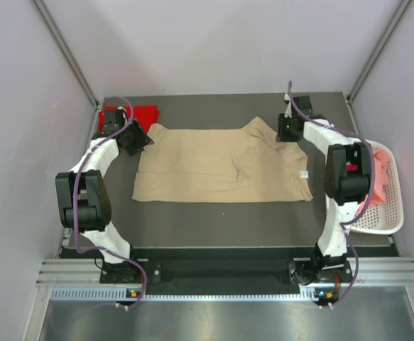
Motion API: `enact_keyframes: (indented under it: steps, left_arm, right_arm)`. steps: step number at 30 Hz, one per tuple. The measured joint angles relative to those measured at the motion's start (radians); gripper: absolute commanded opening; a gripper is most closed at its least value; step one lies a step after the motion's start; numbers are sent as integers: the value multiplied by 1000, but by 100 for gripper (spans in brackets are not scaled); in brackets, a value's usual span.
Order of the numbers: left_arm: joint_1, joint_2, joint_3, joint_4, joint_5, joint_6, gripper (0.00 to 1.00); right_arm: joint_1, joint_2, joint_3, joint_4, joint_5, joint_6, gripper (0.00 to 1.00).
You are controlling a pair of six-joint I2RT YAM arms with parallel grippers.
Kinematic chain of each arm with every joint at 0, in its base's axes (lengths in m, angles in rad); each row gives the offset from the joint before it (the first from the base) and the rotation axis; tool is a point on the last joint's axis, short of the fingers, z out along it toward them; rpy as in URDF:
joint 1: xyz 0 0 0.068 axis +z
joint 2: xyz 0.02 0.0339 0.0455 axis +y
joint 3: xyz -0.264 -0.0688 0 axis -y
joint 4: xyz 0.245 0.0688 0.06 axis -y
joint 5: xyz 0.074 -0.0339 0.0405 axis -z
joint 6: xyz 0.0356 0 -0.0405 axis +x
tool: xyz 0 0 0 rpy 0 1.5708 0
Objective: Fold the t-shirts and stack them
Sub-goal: Fold the tshirt
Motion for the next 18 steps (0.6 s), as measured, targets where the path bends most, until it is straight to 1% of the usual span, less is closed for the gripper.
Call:
enact_keyframes:
  steps: [9,13,18]
  left_arm:
    - [0,1,3,0,-6,2,54]
    - [0,3,12,0,-10,2,54]
    - [0,4,19,1,-10,2,54]
  right_arm:
    - [-97,41,39,-15,-69,12,36]
    - [-113,89,67,-15,-121,11,36]
    - [-112,108,70,-23,-164,13,34]
